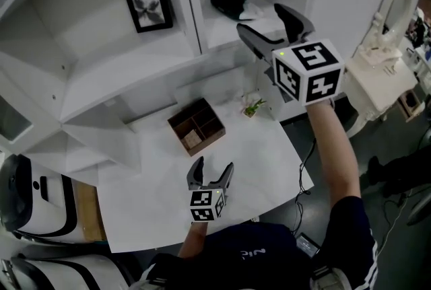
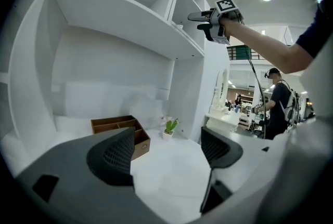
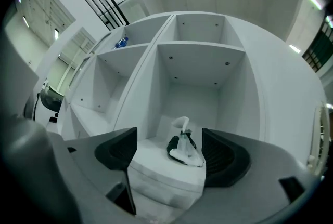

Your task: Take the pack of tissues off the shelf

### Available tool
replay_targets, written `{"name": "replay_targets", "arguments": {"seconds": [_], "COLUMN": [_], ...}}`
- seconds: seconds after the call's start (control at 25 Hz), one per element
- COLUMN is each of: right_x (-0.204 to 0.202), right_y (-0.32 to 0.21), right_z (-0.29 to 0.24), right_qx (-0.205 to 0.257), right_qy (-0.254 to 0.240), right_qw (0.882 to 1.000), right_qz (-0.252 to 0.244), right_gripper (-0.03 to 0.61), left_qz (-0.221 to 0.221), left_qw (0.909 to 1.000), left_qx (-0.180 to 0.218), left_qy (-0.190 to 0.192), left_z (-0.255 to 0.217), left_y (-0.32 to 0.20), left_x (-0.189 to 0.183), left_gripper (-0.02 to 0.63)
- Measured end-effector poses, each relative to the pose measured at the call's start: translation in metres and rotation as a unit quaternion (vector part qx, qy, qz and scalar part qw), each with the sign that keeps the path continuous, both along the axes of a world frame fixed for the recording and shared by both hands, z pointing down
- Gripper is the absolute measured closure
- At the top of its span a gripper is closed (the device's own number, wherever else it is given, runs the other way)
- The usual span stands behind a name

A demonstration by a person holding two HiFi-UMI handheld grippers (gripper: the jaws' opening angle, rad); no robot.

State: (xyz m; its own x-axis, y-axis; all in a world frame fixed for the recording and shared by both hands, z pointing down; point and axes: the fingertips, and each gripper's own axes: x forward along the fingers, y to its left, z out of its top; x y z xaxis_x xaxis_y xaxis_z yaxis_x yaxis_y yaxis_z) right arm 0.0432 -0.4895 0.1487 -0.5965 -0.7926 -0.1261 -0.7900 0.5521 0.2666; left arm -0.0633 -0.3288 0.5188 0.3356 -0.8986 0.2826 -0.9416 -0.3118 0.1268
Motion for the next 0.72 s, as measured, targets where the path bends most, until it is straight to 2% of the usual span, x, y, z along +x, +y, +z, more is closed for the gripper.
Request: {"name": "replay_targets", "arguments": {"seconds": [0.12,0.52,0.72], "right_x": [-0.012,-0.032,-0.034], "right_y": [-0.02,-0.088,-0.113], "right_z": [-0.006,-0.005,0.002], "right_qx": [-0.013,-0.111,-0.135], "right_qy": [0.016,0.032,0.054], "right_qw": [1.0,0.993,0.989], "right_qz": [0.007,0.02,0.04], "right_gripper": [0.201,0.219,0.224], "left_qz": [-0.01,-0.052,-0.061], "left_qw": [0.9999,0.9979,0.997], "left_qx": [-0.001,-0.027,-0.034], "left_qy": [0.001,0.027,0.034], "left_z": [0.001,0.024,0.033], "left_y": [-0.001,0.0,-0.001], "left_x": [-0.006,-0.032,-0.04], "left_gripper": [0.216,0.216,0.216]}}
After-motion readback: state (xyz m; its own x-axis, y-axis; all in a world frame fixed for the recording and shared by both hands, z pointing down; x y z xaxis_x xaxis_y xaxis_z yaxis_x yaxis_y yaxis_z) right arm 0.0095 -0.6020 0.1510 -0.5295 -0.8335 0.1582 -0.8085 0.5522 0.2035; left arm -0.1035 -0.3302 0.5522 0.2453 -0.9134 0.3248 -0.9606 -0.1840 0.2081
